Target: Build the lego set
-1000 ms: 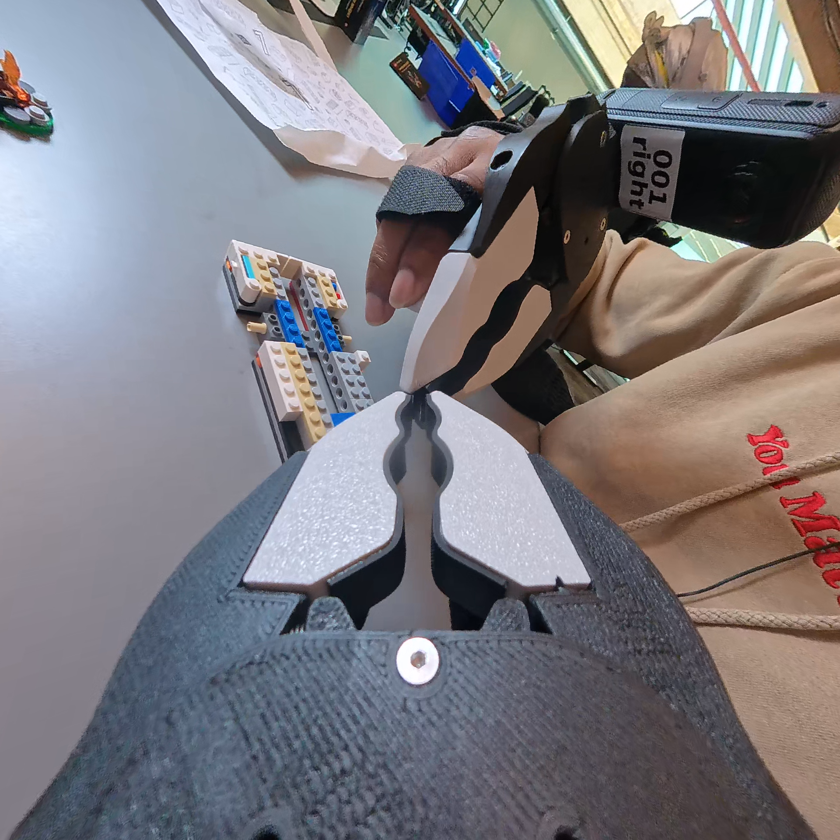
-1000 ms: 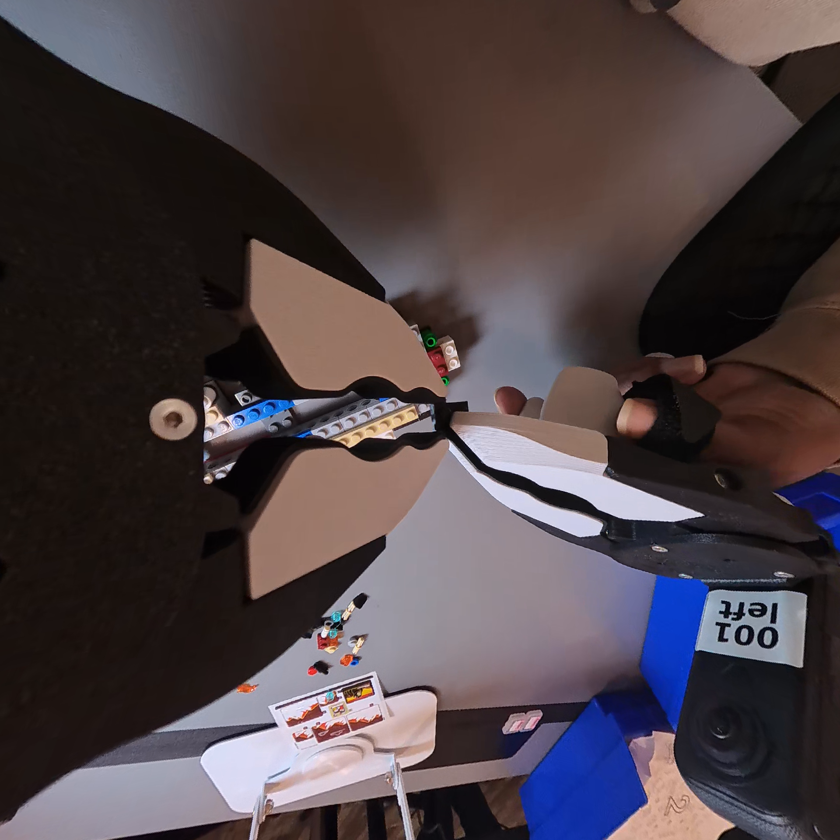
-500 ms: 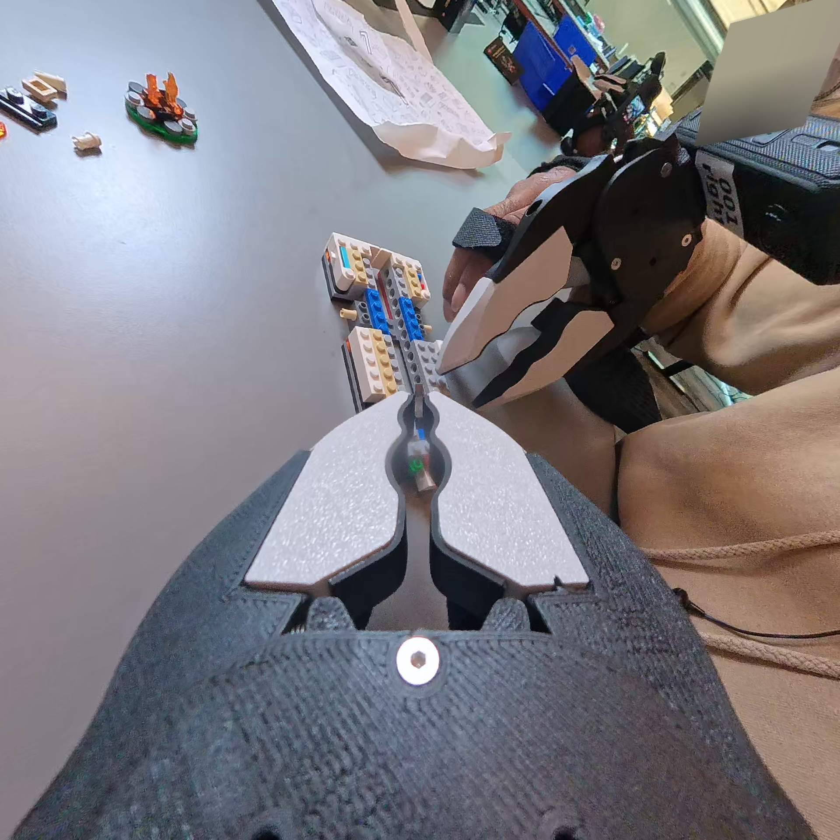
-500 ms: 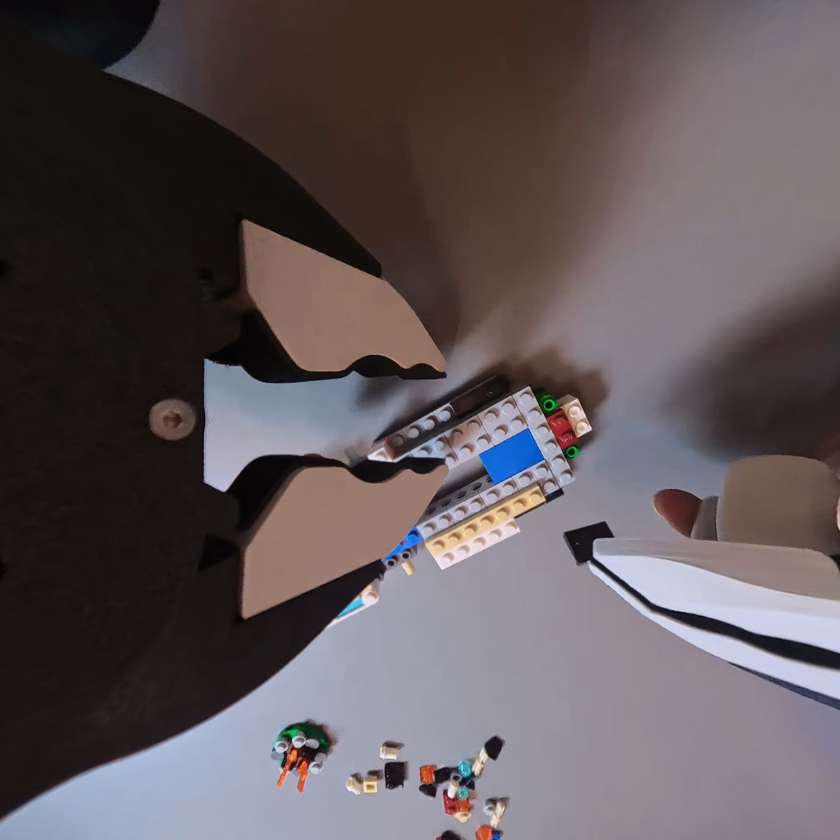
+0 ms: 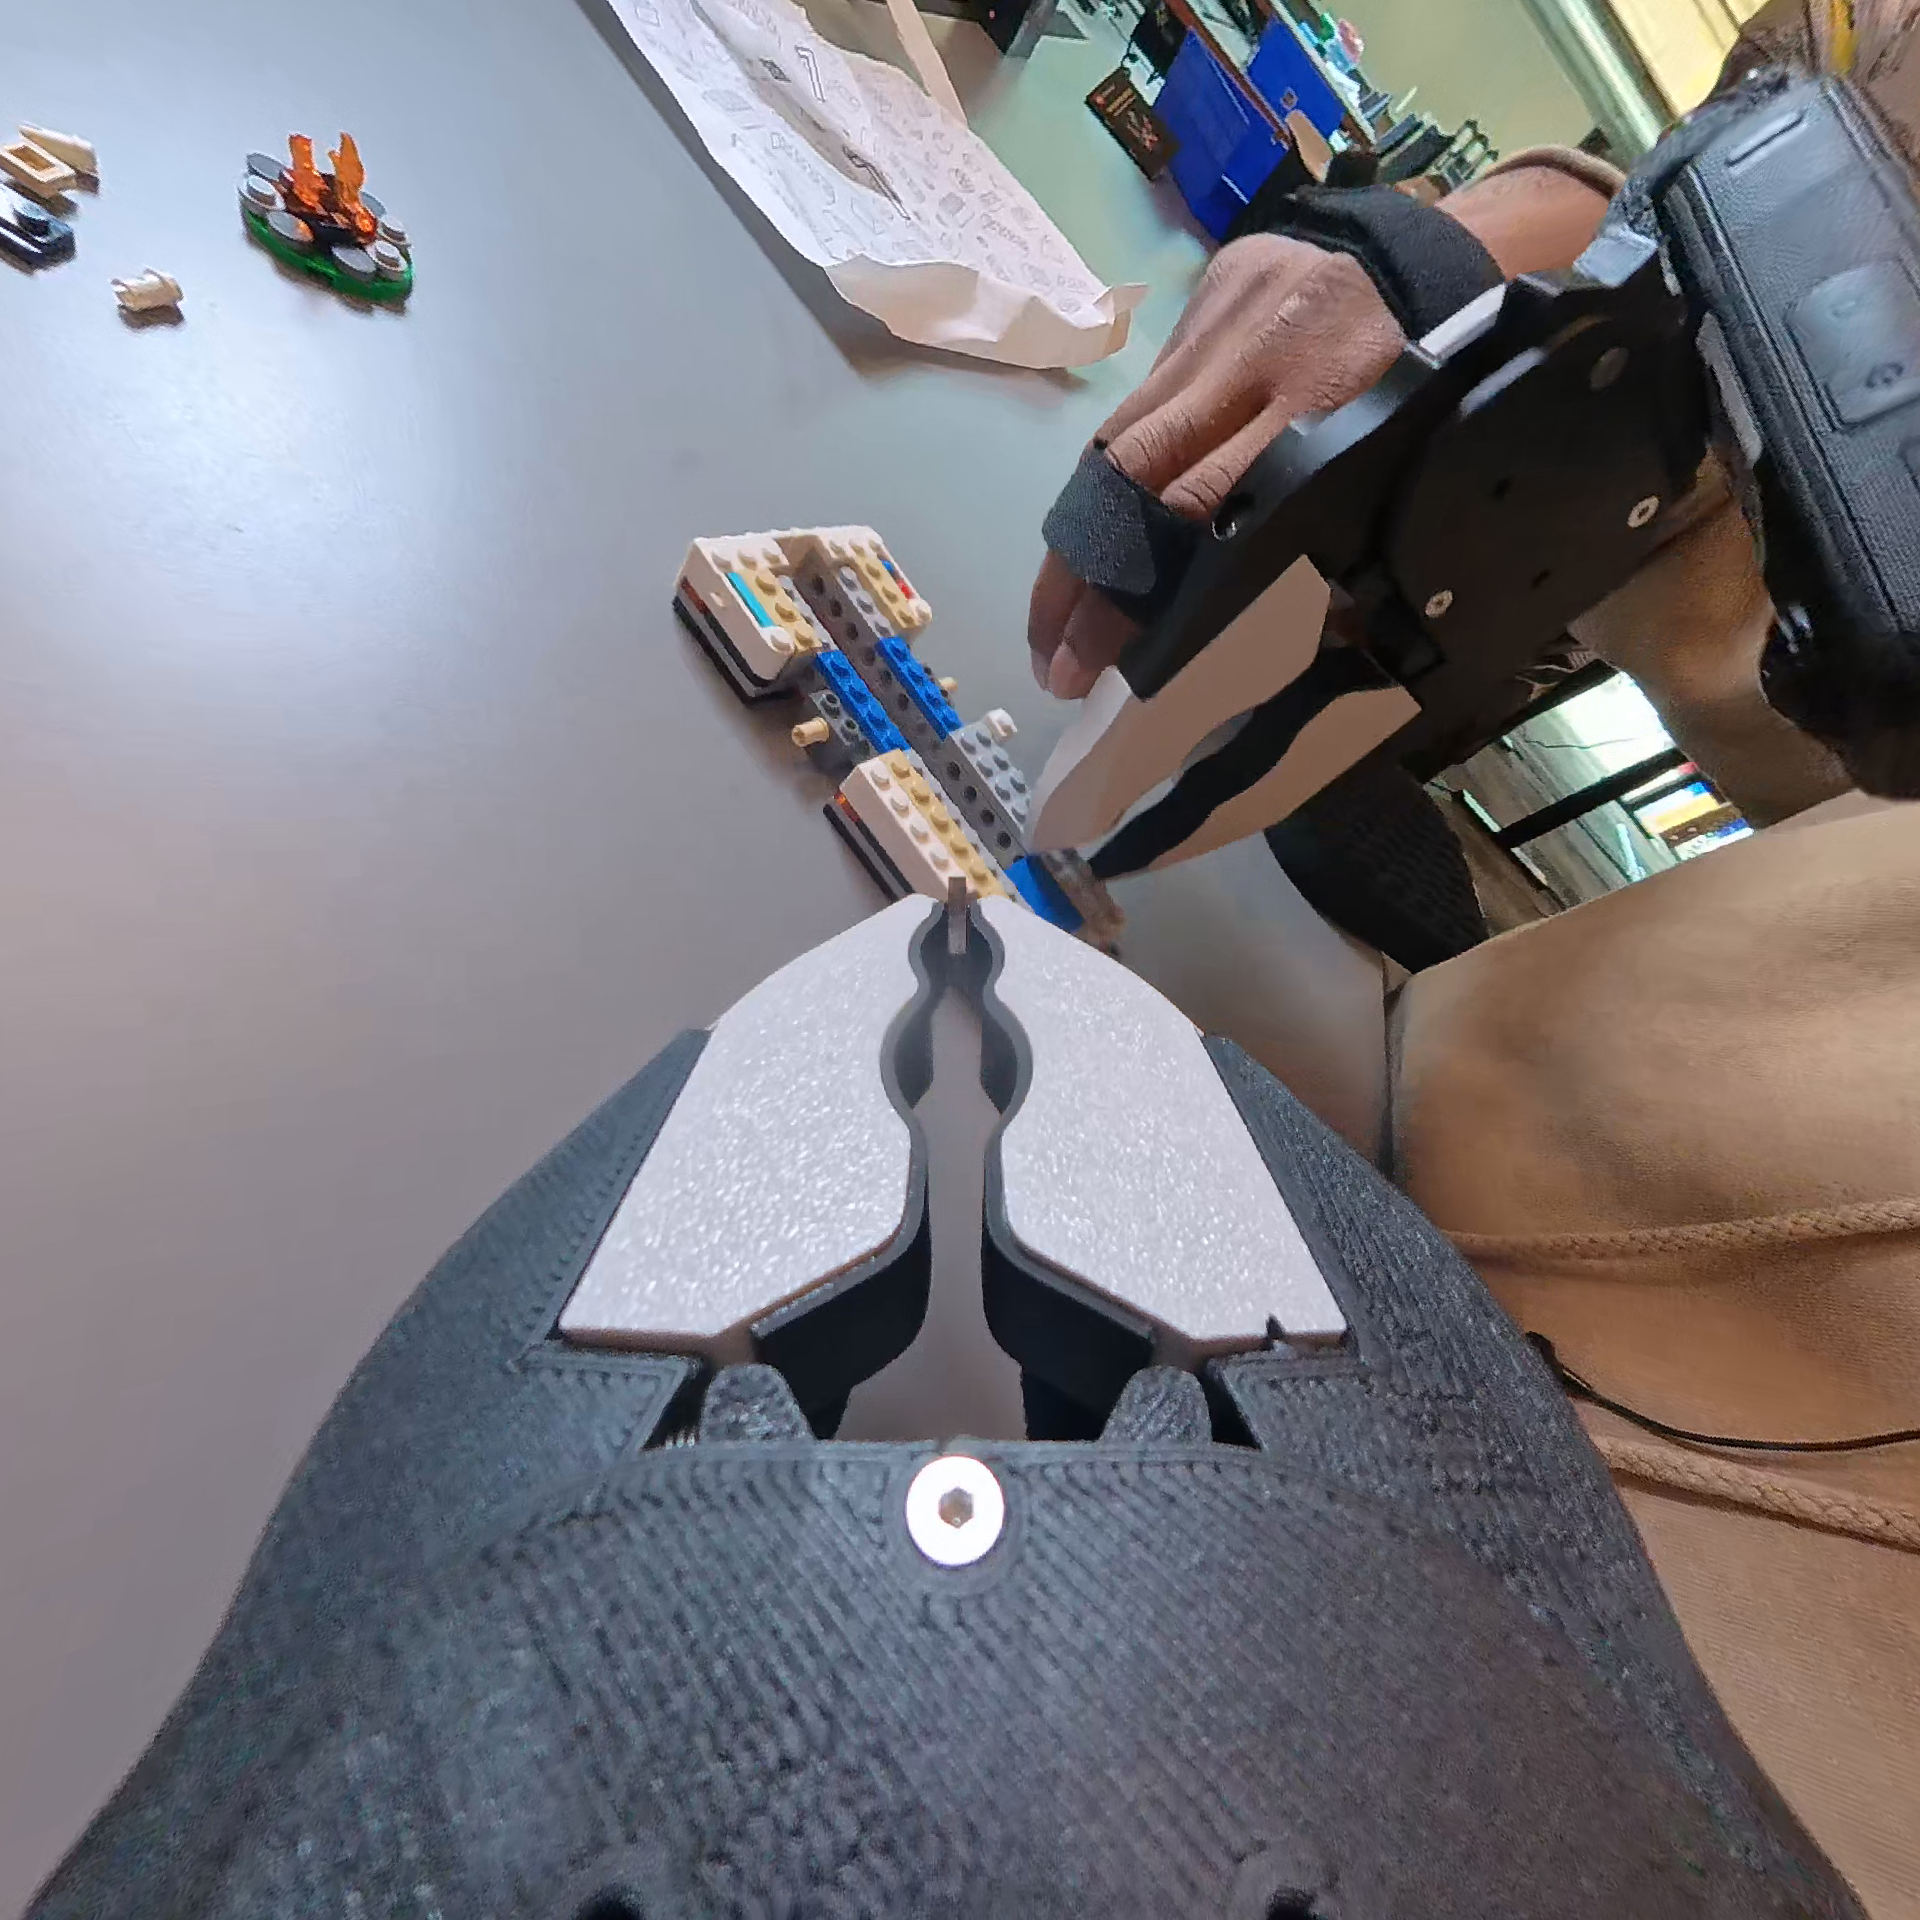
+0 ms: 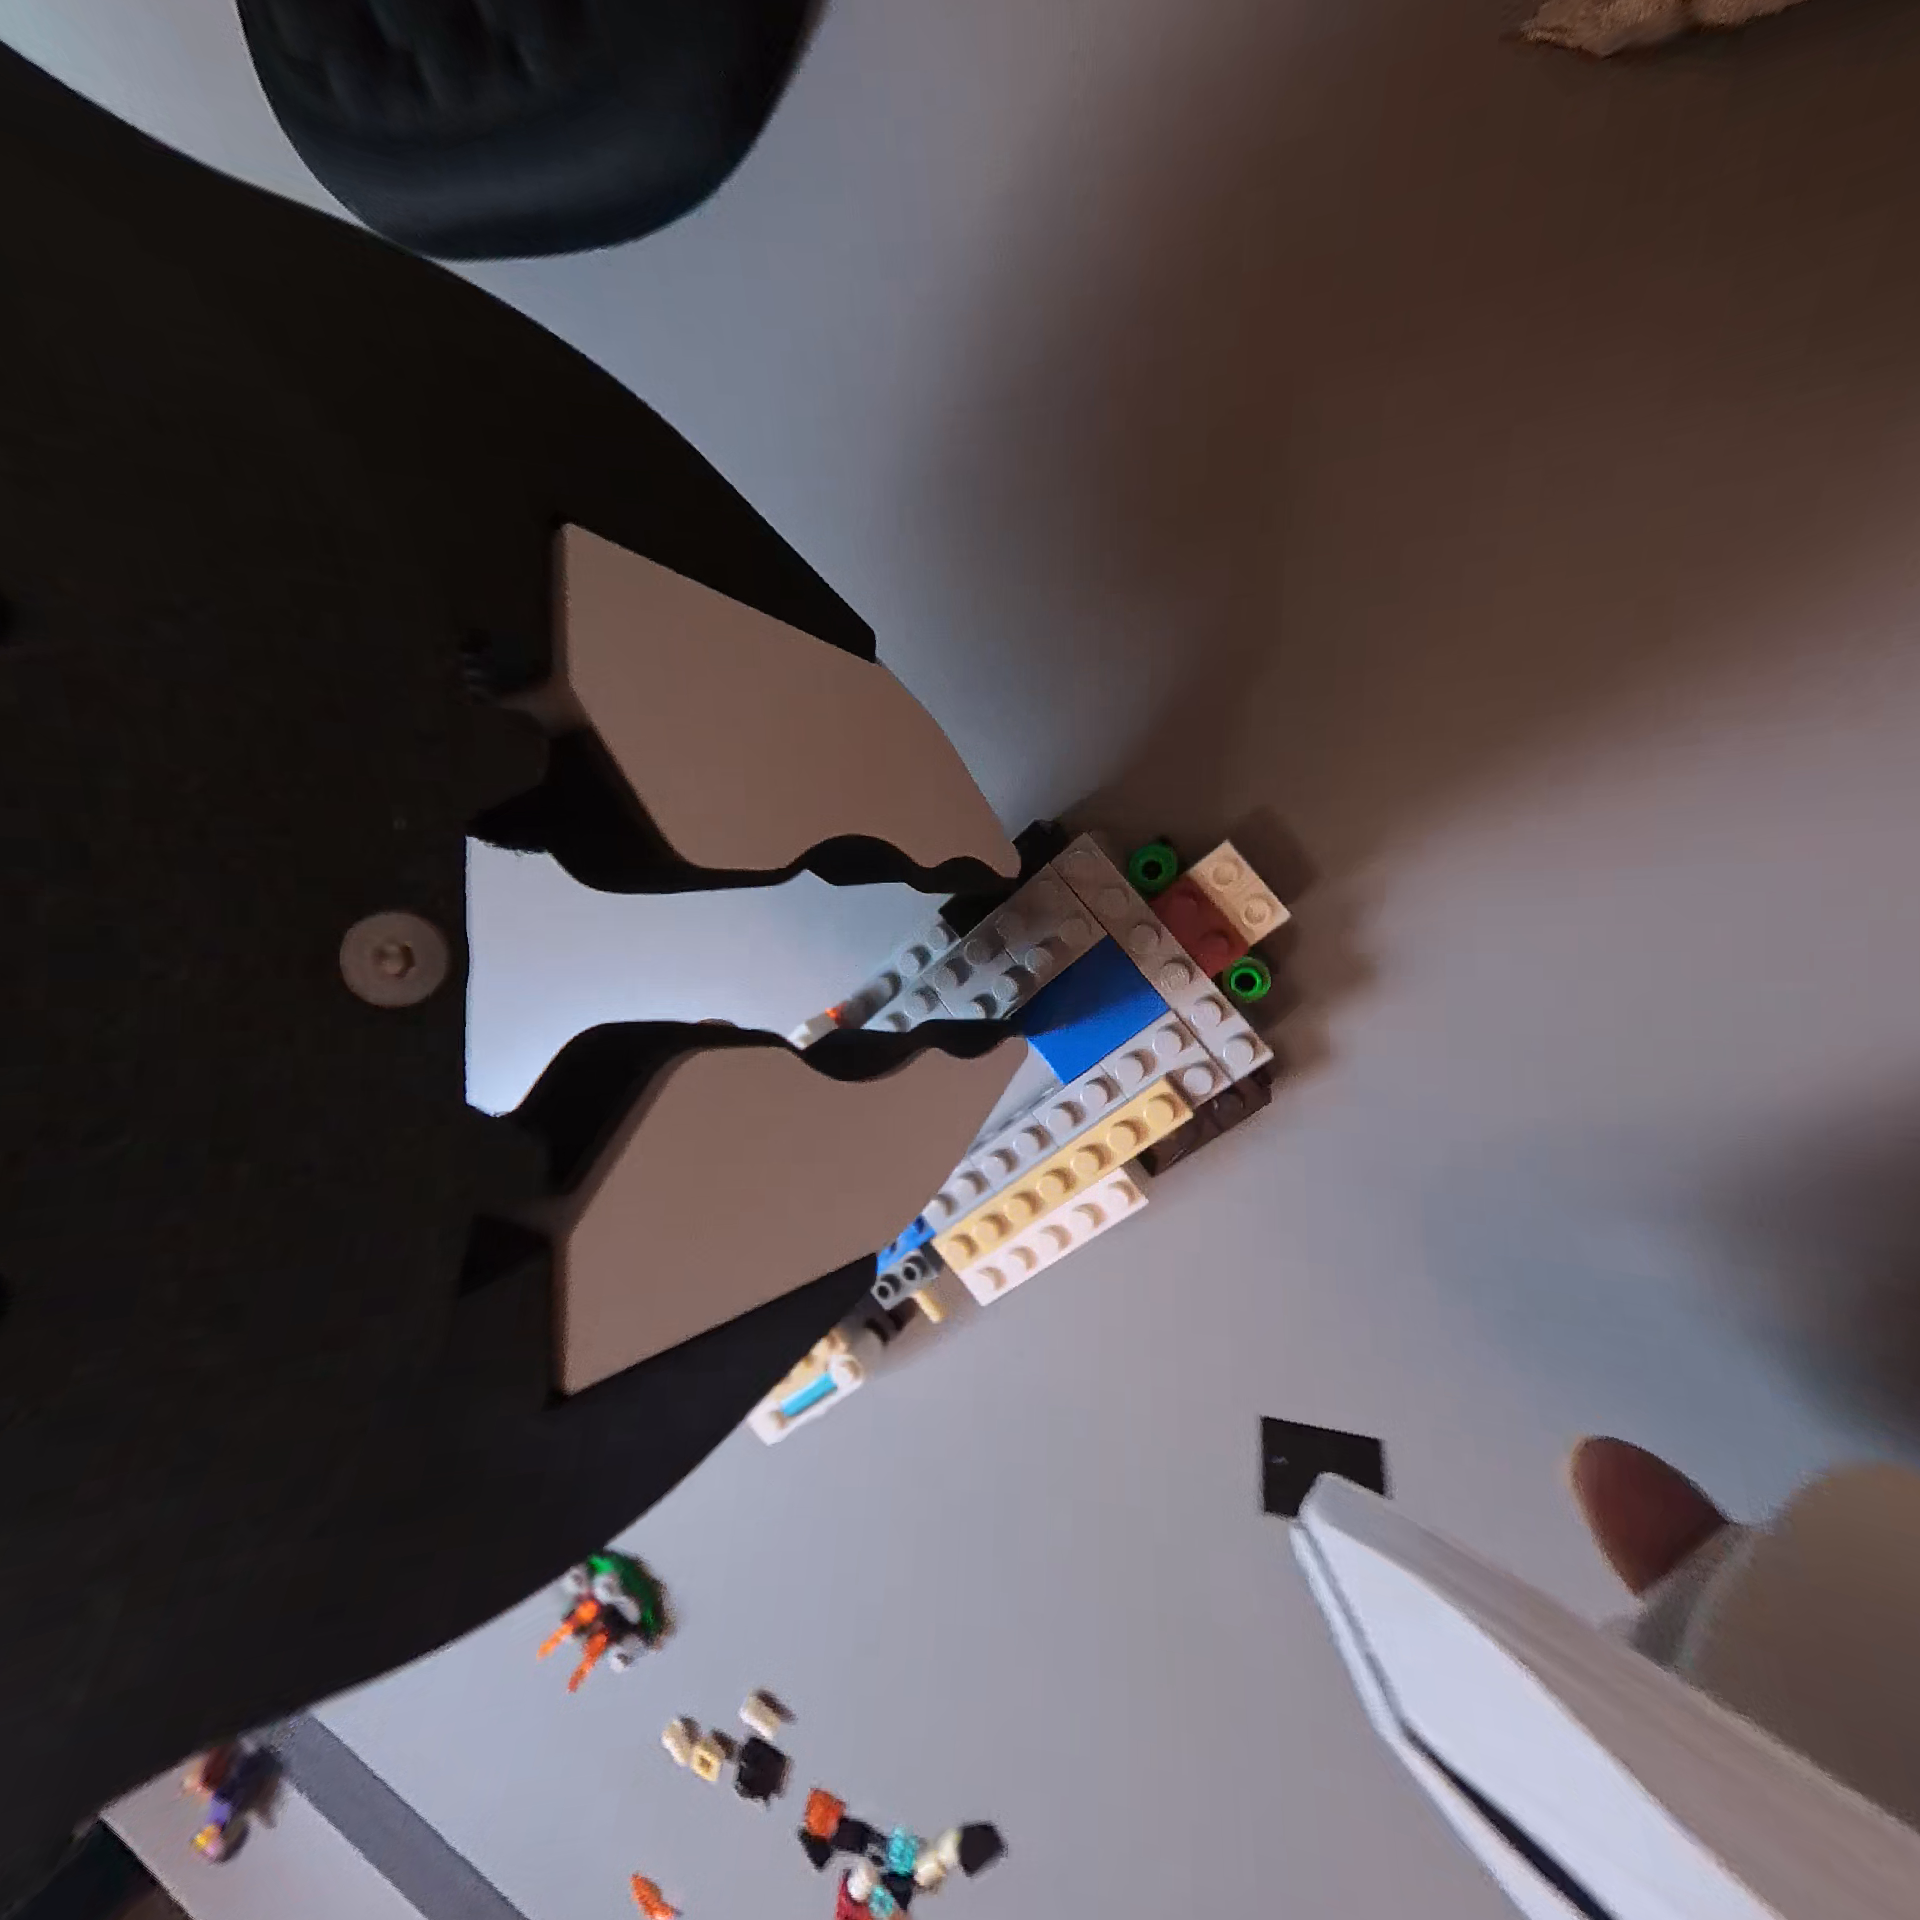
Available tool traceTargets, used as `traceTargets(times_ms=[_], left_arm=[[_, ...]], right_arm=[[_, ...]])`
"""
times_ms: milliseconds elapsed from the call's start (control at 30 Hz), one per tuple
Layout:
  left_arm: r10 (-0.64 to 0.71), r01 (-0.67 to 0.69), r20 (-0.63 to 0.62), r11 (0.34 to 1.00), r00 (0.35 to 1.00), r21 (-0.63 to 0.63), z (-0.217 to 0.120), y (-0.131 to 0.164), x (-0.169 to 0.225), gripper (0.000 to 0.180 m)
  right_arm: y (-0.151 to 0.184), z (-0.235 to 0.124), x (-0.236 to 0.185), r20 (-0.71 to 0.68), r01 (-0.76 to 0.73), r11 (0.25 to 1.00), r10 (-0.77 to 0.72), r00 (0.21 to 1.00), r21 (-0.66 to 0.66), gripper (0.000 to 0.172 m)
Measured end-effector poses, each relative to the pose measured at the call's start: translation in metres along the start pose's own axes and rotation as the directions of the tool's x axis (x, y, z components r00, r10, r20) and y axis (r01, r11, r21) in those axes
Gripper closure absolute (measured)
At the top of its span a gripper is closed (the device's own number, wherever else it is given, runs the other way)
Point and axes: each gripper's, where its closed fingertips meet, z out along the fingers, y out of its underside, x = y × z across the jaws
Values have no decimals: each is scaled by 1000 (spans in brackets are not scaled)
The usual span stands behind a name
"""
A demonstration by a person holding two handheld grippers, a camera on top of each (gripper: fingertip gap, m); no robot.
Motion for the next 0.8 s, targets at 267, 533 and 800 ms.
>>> traceTargets(times_ms=[267,533,800], left_arm=[[-73,72,-51,997,996,-20,20,12,20,178],[-311,324,-99,934,945,154,27,-6,23,177],[-452,493,-199,818,870,296,24,-18,29,177]], right_arm=[[2,-19,3,-111,-278,921,317,942,274,138],[-31,-34,37,-215,-414,679,641,736,606,146],[-35,-36,43,-263,-460,551,792,551,696,148]])
